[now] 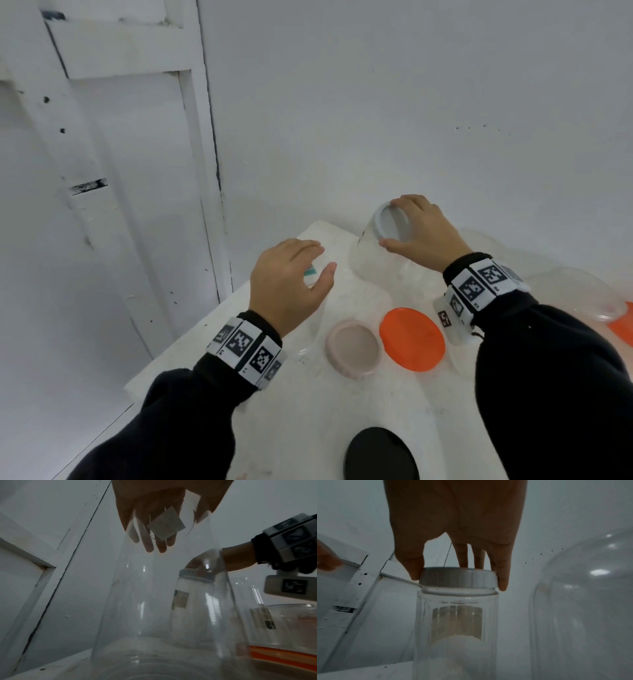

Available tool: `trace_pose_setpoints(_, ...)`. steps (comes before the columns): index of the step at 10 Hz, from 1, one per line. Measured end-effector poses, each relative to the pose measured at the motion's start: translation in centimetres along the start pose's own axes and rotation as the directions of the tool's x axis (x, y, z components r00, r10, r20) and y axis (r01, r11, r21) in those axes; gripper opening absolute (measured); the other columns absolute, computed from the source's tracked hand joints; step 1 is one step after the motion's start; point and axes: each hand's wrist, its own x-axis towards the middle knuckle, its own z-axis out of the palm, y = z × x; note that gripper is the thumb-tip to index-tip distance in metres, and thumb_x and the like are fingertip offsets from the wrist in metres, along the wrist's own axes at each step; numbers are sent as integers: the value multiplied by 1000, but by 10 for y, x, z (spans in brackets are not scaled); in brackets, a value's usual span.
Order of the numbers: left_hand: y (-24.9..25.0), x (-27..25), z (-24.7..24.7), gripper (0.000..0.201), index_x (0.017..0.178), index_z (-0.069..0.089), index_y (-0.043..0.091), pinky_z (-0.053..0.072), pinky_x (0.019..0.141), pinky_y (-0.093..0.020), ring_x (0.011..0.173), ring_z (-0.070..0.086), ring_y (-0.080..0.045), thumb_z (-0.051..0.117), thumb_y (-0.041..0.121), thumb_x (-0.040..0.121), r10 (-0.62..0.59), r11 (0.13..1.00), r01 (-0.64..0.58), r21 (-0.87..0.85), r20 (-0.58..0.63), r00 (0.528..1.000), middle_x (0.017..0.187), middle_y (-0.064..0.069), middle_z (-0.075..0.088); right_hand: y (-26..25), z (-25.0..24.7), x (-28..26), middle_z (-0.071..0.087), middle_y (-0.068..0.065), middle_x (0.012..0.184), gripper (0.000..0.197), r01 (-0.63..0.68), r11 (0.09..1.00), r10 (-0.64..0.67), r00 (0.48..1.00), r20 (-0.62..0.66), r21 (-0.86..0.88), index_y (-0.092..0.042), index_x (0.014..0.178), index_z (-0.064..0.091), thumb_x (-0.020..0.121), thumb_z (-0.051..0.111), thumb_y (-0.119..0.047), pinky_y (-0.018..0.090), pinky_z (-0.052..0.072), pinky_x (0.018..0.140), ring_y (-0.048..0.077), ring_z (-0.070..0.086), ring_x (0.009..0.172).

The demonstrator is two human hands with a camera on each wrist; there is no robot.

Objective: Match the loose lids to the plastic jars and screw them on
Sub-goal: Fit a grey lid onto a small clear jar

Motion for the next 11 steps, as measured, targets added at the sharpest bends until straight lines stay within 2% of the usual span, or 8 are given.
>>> trace_pose_setpoints(1,-1,-2,1,31,86,72,10,49,75,-28,85,65,-14,55,35,83,-1,1000,1,-7,-24,1000,91,0,72,-1,2,15,20,5,154,70,-32,999,33,999,43,-30,-16,143,31,84,64,-35,43,27,108,24,18,140)
trace_pose_setpoints(2,-2,-2,3,31,86,73,9,50,75,-28,85,66,-14,55,34,83,5,1000,-5,-6,-45,999,92,0,72,0,4,27,16,6,155,75,-23,999,25,996,83,-36,-14,144,28,83,66,-35,39,20,112,23,13,142)
trace_pose_setpoints(3,-3,-1,4,31,86,73,8,47,76,-25,85,65,-14,56,34,83,9,1000,-10,-15,-57,998,92,0,72,2,10,34,25,10,150,73,-10,999,15,995,99,-54,-9,142,31,84,67,-33,37,27,108,26,24,137)
trace_pose_setpoints(4,-3,-1,4,31,86,73,9,45,78,-24,86,65,-14,56,34,83,3,1000,-4,-18,-53,999,92,-1,72,2,16,36,31,10,146,66,-20,997,28,994,102,-78,-7,140,32,86,64,-27,38,32,104,27,28,134)
trace_pose_setpoints(6,-3,-2,4,32,88,73,9,48,78,-27,88,66,-15,55,35,83,-8,1000,8,-8,-28,1000,94,0,72,0,18,37,35,10,142,58,-6,997,13,996,91,-77,-6,136,37,88,62,-23,35,32,102,28,31,131)
trace_pose_setpoints(8,-2,-2,3,33,88,73,9,46,78,-26,87,66,-15,54,35,84,-6,1000,6,-7,-28,1000,94,-1,72,0,14,32,38,10,139,54,-6,996,15,994,107,-90,-7,134,39,88,61,-25,37,34,101,28,36,126)
trace_pose_setpoints(10,-2,-2,2,33,88,73,9,46,79,-25,87,66,-14,54,36,84,-13,1000,13,-2,-19,1000,94,0,72,0,5,22,36,11,142,59,2,998,3,995,101,-57,-6,136,38,87,64,-25,39,32,106,27,38,127)
trace_pose_setpoints(11,-2,-2,2,33,88,73,9,46,79,-25,87,66,-13,54,36,84,-11,1000,11,-6,-22,1000,94,0,72,4,-8,12,36,10,143,60,8,1000,-6,999,53,-28,-6,137,39,86,65,-23,34,28,107,27,36,129)
